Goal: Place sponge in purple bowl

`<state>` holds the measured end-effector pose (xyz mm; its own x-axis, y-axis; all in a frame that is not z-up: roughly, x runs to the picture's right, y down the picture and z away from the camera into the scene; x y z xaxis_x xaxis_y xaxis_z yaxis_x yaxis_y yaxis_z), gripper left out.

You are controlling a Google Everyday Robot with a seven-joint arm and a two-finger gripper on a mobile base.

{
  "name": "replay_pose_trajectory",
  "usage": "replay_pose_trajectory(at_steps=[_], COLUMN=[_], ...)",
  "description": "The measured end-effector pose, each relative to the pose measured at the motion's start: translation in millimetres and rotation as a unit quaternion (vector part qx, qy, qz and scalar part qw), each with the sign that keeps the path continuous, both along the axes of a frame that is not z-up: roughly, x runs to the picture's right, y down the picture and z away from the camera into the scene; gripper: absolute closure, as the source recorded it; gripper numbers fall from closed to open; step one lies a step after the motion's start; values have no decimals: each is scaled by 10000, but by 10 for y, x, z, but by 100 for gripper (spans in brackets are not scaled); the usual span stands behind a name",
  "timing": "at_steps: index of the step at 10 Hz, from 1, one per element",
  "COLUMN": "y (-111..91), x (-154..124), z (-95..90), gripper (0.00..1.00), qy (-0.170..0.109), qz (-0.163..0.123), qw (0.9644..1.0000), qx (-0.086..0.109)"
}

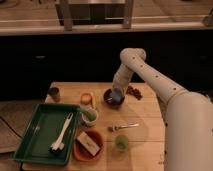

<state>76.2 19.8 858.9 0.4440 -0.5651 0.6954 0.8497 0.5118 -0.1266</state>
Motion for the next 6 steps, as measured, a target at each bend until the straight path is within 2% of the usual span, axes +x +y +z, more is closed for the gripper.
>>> replay_pose_trajectory(at_steps=[2, 3, 6], y=[-16, -21, -25], x=[-66, -83, -139], z=[7, 9, 11], gripper=[98, 92, 62], qy=[-31, -42, -111], qz=[-80, -108, -212], qw=[10000, 9999, 9997], qx=[-9, -17, -54])
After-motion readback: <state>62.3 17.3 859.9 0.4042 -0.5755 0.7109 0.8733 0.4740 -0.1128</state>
